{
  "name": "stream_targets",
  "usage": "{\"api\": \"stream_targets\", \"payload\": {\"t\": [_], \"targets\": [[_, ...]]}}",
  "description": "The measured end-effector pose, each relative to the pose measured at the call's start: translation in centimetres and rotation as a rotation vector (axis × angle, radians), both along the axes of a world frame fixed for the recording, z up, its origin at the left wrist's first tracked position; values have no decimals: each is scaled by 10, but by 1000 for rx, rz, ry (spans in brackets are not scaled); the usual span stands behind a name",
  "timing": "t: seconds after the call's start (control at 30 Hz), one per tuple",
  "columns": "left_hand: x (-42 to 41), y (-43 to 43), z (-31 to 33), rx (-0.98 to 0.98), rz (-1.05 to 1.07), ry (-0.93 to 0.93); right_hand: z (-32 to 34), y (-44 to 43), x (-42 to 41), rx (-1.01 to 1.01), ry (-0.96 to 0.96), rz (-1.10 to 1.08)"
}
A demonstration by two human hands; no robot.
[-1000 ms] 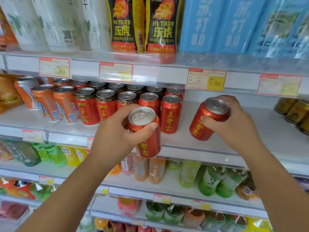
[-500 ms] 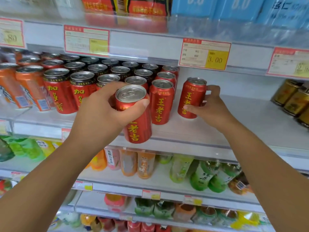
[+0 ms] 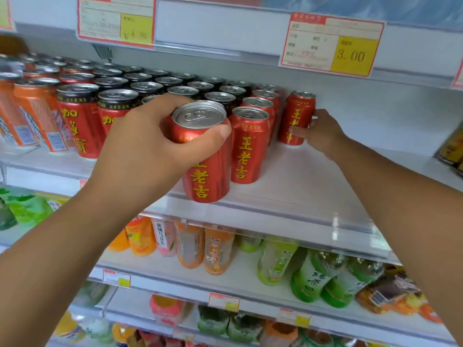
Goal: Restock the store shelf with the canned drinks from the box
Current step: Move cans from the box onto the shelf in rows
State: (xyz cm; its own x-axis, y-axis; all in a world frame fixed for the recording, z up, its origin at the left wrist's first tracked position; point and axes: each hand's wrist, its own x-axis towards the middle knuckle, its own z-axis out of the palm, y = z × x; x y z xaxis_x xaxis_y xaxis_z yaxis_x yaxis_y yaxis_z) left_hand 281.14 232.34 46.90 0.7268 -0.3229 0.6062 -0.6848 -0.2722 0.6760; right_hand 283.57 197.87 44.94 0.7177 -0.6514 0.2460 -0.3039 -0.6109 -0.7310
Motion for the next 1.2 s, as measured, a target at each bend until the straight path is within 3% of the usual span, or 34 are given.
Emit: {"api": "stream_targets", "payload": {"t": [0.27, 0.37, 0.5, 0.57, 0.7, 0.77, 0.9, 1.03, 1.2], "targets": [[-1, -4, 2, 14, 36, 16, -7, -8, 25, 55, -50, 37], [-4, -4, 4, 23, 23, 23, -4, -3, 16, 122, 15, 16], [-9, -8, 8, 22, -31, 61, 24, 41, -25, -52, -38, -55], [-13, -13, 9, 16, -43, 72, 29, 72, -57, -108, -120, 98], [-25, -30, 10, 25, -66, 85, 18, 134, -124, 191, -66, 649], [-32, -43, 10, 25, -70, 89, 12, 152, -138, 180, -64, 704], [-46, -63, 10, 32, -124, 102, 7, 165, -145, 167, -241, 422], [-43, -58, -2, 52, -227, 120, 7, 137, -143, 150, -227, 222], [-21, -38, -49, 342, -47, -116, 1, 96, -118, 132, -127, 88]]}}
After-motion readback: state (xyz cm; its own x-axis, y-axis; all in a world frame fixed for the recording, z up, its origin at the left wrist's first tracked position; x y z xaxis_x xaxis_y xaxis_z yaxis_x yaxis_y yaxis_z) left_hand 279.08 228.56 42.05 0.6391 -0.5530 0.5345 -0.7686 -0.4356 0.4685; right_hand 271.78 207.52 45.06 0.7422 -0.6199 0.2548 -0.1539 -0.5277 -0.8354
